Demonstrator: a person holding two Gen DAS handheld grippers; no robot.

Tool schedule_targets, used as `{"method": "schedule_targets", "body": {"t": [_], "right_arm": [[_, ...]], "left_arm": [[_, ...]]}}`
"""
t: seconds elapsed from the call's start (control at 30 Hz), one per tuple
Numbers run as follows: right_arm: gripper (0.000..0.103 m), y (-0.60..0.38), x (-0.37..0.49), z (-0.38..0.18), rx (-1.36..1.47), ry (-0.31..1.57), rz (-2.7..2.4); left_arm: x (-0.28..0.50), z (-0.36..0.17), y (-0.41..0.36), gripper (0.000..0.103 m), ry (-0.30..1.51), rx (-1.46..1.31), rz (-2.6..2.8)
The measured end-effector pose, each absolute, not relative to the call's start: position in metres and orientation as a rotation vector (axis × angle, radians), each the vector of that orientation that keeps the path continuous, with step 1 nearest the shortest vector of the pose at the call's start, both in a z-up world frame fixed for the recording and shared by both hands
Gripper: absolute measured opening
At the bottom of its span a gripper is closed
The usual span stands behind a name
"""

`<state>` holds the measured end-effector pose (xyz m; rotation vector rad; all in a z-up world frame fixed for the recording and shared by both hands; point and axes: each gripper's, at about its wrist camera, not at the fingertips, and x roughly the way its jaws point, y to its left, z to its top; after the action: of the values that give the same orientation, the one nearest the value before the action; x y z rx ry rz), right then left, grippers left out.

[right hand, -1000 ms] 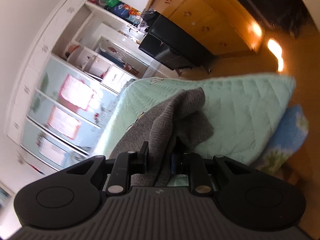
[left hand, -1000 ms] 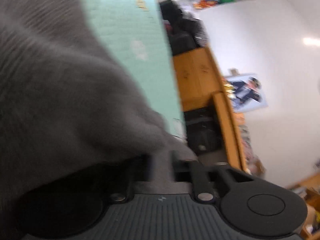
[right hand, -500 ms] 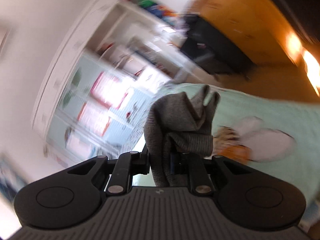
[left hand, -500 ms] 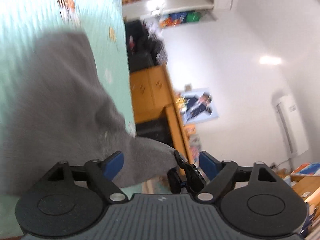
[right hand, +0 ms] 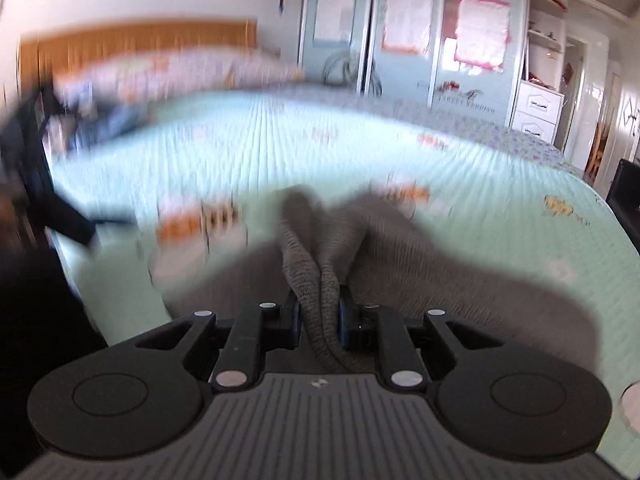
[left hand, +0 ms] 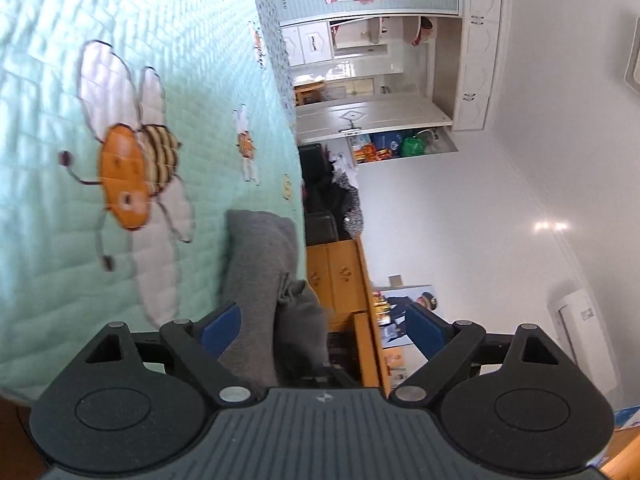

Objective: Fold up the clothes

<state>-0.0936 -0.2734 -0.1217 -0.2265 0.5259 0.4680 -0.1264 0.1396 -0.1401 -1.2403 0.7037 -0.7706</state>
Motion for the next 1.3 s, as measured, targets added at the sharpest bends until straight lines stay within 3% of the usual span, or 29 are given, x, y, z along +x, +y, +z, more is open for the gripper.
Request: {"method": "schedule_targets", "body": {"t": [0.13, 0.4, 0.6, 0.7, 0.9, 1.03, 1.2, 1.3], "right_arm": [[0.022, -0.27, -0.095, -0.12, -0.287, 0.501, 0.435], [0.067, -0.266, -0.123, -0.106, -0.276, 0.41, 0.569], [0.068, -0.339, -0.13, -0.087, 0.424, 0.394, 0.75], [0.07, -0.381, -0.112, -0.093, 0.689, 0.359, 0.6], [0.072, -0.354, -0.071, -0.105, 0.546, 0.557, 0.639], [0.071, -0.302, -0.108, -0.098, 0.278, 0.595, 0.886], [0.073, -0.342, -0.108, -0.082, 0.487, 0.435, 0.773], [0.078, -0.362, -0.086, -0.093, 0.579, 0.452, 0.689]], "left_arm": [[-0.126, -0.142, 0.135, 0.091, 0.717, -1.221, -0.782], [-0.093, -0.144, 0.081, 0.092, 0.743, -1.193, -0.848], [-0.079, -0.128, 0.056, 0.094, 0.714, -1.171, -0.897], [-0.075, -0.124, 0.042, 0.094, 0.721, -1.167, -0.917], [-0.071, -0.124, 0.034, 0.094, 0.723, -1.167, -0.895], [-0.073, -0.122, 0.05, 0.094, 0.685, -1.182, -0.85], [-0.07, -0.124, 0.047, 0.095, 0.687, -1.199, -0.858], [-0.064, -0.119, 0.029, 0.095, 0.696, -1.192, -0.908]]}}
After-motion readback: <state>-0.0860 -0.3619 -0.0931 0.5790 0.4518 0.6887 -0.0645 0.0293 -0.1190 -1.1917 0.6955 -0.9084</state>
